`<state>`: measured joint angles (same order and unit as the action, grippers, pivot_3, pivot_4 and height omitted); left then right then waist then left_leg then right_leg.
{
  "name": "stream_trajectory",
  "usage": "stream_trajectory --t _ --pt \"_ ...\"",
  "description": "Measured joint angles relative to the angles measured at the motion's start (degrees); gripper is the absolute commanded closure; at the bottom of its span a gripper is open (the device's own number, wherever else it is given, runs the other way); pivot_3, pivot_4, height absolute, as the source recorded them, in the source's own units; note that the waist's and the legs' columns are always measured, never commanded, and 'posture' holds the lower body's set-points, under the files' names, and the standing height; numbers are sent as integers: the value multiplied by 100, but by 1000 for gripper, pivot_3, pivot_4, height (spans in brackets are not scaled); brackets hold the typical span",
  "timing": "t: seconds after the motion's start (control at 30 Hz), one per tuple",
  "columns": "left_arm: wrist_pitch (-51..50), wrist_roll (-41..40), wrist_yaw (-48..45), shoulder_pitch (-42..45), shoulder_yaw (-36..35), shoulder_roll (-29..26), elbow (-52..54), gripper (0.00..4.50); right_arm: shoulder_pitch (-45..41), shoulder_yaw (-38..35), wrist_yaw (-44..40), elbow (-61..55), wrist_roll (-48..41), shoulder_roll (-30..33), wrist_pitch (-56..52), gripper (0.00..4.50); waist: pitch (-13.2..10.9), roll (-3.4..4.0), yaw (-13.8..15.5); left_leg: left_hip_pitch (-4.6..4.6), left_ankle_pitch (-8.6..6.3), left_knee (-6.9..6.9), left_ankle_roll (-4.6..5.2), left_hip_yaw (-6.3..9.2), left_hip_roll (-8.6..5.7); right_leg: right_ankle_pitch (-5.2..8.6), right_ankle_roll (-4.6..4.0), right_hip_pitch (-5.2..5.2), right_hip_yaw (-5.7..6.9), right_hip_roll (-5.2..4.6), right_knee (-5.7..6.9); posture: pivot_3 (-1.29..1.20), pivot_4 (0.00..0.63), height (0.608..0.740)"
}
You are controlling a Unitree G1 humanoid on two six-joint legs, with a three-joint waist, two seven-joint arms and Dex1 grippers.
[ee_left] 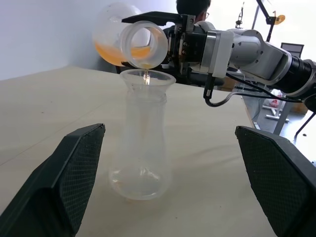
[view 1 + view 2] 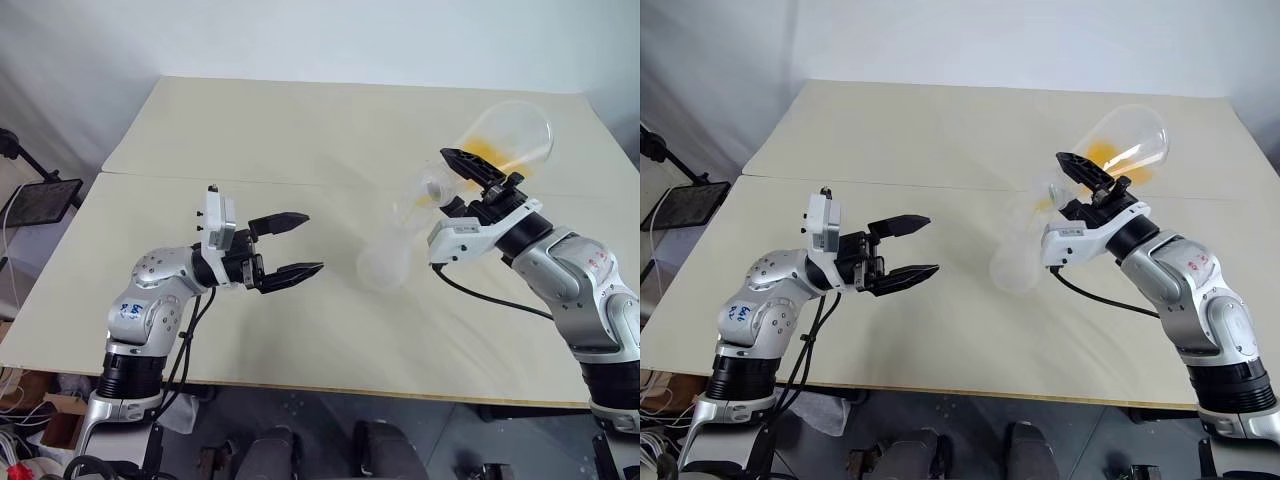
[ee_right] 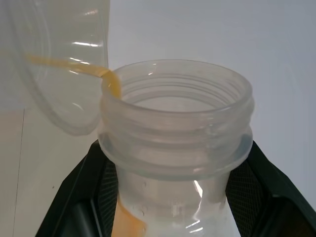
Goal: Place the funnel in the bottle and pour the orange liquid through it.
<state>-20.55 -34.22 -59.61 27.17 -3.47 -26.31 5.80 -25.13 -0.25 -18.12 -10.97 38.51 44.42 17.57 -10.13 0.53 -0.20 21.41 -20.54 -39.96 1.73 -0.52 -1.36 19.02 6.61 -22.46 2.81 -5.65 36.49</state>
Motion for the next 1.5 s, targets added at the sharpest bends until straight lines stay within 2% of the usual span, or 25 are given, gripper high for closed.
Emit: stream_trajectory --t 1.5 --pt "143 3 71 118 0 117 -188 0 -98 0 370 260 554 267 465 2014 0 0 -2 0 1 0 -1 -2 0 0 0 0 0 1 0 0 150 740"
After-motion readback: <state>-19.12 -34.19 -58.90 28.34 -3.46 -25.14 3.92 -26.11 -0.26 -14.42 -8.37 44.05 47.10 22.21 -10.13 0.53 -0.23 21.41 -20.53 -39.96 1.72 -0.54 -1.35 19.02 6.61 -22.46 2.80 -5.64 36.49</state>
